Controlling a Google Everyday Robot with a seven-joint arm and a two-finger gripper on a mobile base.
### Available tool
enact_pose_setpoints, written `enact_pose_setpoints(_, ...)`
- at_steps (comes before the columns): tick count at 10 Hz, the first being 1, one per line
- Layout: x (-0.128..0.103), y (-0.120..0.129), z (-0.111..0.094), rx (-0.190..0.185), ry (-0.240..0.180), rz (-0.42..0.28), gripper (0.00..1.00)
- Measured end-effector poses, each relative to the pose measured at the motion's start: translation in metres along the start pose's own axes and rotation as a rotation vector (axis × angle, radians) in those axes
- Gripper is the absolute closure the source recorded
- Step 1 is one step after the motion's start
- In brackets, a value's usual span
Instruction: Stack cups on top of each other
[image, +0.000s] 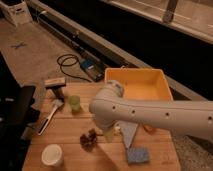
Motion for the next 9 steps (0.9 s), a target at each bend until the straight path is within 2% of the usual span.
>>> enact_pose_setpoints(1,-0.015,-0.011,0.003,0.004,-0.006,-0.033,0.26)
enact_pose_setpoints(3,-0.063,-0.04,0.008,0.021,-0.043,-0.142,0.26)
enact_pose_setpoints(5,-0.107,-0.052,0.009,0.029,-0.087,-0.263,0.26)
enact_pose_setpoints(6,-0.111,-0.053,0.009,0.031,-0.091,-0.281,0.26)
enact_pose_setpoints(9,-0.11,-0.052,0.009,0.031,-0.091,-0.279,0.26)
